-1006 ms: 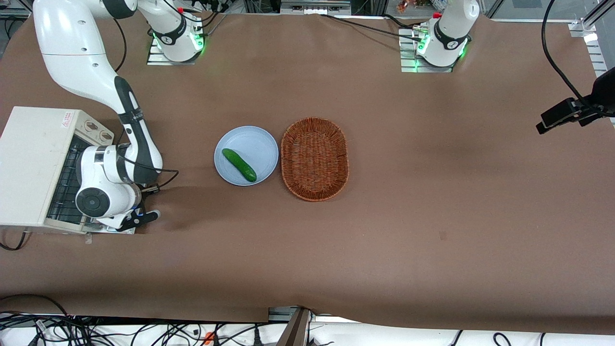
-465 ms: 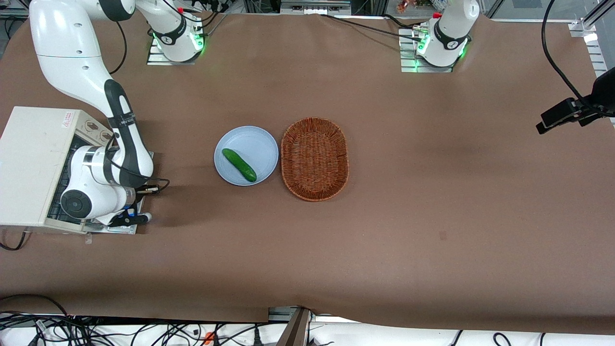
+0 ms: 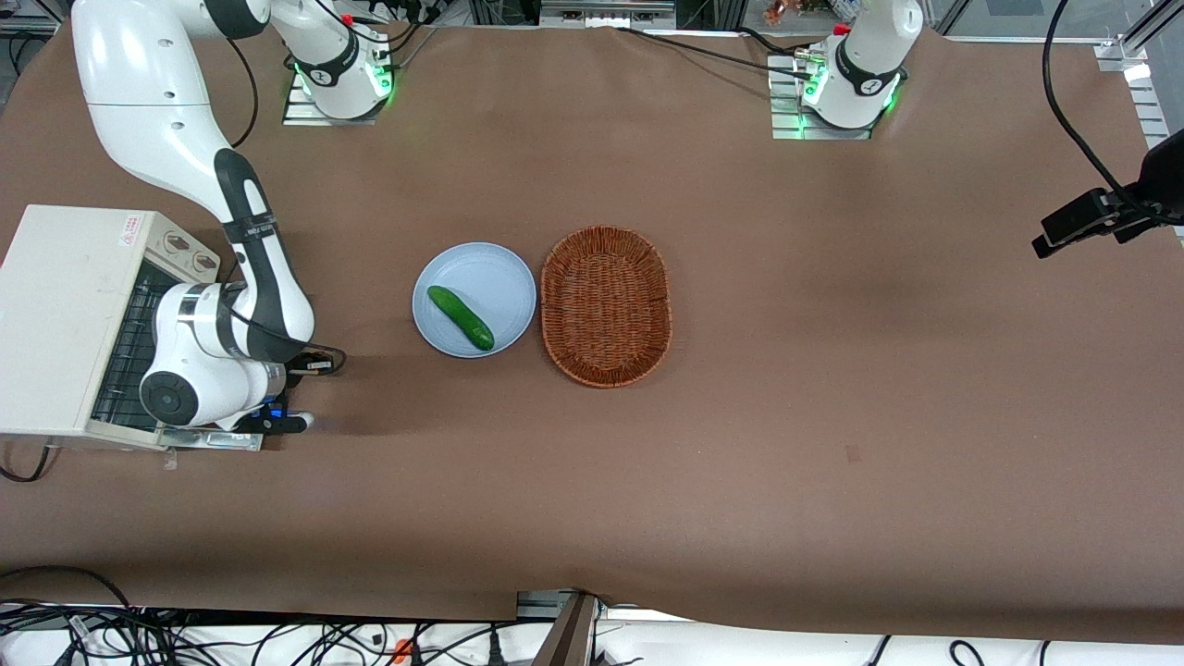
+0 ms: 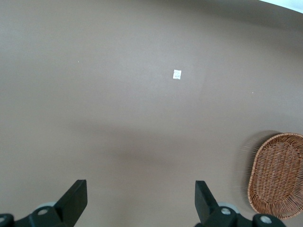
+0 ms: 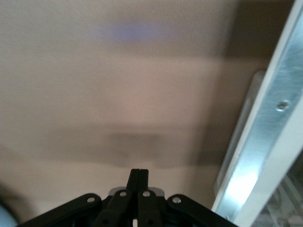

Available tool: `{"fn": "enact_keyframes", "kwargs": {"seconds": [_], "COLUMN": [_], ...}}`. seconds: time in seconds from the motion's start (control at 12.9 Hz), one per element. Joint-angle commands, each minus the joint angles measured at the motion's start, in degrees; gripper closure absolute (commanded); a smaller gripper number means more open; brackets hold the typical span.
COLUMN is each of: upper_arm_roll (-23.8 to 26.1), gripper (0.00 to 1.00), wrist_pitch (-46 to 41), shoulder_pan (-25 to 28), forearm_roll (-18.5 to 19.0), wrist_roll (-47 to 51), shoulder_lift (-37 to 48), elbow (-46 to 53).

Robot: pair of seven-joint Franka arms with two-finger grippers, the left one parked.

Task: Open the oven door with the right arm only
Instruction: 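Push the oven door fully down flat with the right gripper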

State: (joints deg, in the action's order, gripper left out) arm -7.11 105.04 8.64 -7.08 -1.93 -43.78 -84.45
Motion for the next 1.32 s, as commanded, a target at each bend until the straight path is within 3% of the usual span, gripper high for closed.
{"fn": "enact_keyframes", "kwargs": {"seconds": [0.0, 0.23, 0.31, 0.54, 0.93, 1.24], "upper_arm_roll": [0.2, 0.0, -0.1, -0.4, -0.5, -0.9], "gripper": [0.88, 0.33, 0.0, 0.0, 0.0, 0.0], "wrist_pitch": [-3.7, -4.7, -5.5, -8.6, -18.1, -26.2], "shoulder_pan": [-0.5, -0.5, -0.6, -0.7, -0.8, -1.3], "forearm_roll": [-1.1, -0.5, -0.4, -0.4, -0.2, 0.1], "wrist_roll": [-1.1, -2.8, -4.2, -9.1, -8.8, -8.8], "shoulder_lift": [2.5, 6.9, 8.5, 13.6, 22.1, 22.4], "elbow": [2.8, 2.7, 2.7, 2.8, 3.4, 10.5]}}
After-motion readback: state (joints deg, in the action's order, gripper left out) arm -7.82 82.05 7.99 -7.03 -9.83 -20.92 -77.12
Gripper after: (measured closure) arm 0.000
